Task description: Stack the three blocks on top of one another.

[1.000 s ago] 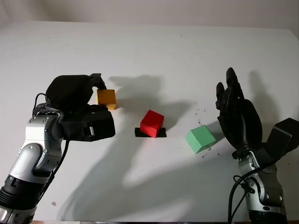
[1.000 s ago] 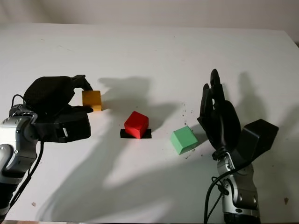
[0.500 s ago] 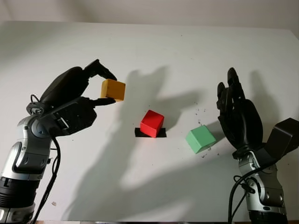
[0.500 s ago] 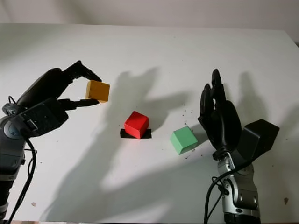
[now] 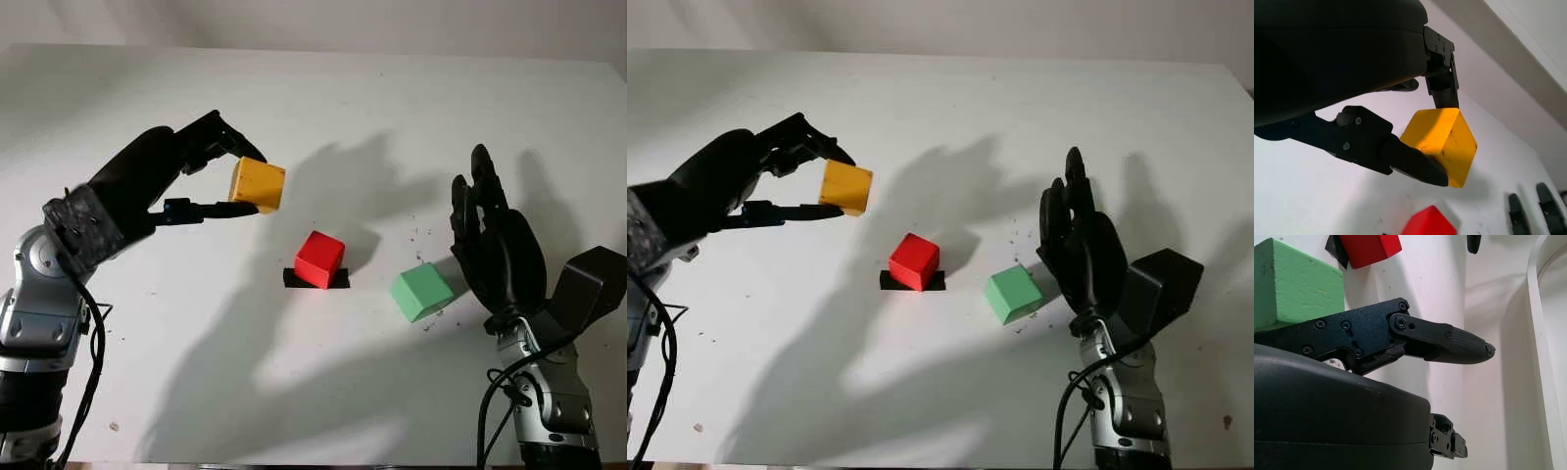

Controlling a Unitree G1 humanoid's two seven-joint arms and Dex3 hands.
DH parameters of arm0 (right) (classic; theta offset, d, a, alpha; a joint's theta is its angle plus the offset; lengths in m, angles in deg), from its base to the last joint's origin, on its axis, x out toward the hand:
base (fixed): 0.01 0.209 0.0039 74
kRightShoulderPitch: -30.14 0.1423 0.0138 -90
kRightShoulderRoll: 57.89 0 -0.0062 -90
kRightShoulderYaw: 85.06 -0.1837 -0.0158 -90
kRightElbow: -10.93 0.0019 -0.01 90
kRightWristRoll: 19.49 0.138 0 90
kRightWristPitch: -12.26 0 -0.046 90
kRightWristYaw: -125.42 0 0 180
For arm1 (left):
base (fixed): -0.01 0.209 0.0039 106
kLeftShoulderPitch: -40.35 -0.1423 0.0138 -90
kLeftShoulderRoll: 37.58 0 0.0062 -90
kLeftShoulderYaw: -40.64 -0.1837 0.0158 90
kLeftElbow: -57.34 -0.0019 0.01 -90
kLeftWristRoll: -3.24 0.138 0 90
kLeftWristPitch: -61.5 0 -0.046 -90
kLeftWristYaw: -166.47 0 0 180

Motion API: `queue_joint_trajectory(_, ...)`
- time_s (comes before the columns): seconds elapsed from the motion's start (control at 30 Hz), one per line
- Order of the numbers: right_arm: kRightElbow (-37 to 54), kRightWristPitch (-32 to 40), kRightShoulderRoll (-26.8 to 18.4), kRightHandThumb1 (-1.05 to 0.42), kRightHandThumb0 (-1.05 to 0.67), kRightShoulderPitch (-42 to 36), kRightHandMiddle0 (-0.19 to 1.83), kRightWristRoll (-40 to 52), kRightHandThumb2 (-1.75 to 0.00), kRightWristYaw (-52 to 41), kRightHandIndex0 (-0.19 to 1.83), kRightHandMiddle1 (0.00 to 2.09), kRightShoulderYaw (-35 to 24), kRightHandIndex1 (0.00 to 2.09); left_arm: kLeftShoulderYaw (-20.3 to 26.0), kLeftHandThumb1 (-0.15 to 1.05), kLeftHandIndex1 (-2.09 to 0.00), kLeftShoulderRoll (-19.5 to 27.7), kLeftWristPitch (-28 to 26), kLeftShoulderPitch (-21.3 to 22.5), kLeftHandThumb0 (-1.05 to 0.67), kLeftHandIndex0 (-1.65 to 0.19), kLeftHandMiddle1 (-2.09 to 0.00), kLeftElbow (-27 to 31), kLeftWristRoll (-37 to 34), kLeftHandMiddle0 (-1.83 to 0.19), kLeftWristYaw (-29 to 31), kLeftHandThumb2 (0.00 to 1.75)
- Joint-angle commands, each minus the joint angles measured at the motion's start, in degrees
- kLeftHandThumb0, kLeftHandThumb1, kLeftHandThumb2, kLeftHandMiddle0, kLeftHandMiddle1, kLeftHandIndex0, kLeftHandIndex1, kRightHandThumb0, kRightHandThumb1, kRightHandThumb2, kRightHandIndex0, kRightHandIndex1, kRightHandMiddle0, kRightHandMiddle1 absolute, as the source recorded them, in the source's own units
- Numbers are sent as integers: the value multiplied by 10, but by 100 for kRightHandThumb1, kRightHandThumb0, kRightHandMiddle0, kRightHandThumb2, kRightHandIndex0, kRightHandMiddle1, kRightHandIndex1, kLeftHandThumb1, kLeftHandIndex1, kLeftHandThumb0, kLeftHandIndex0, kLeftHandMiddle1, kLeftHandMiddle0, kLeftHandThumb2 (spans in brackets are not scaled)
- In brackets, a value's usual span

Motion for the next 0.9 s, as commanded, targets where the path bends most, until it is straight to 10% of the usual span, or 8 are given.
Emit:
queue_joint_trajectory(0.0, 18, 5, 4, -105, -65, -11, -19, 1, -60, 4, -19, 0, -1, 0, 3, 105, -147, -2, -14, 16, -38, -28, -4, 9, -20, -26, 10, 9)
queue_joint_trajectory(0.23, 27, 10, 3, -105, -63, -21, -19, 1, -60, 0, -19, 0, -2, 0, -18, 105, -149, -30, -68, 30, -41, -32, -4, 1, -79, -23, 38, 11)
queue_joint_trajectory(0.87, 21, 11, 2, -105, -65, -15, -19, 1, -56, 3, -19, 0, -8, 0, -107, 105, -155, -82, 109, 56, -45, -29, -2, -186, -2, -14, 59, 9)
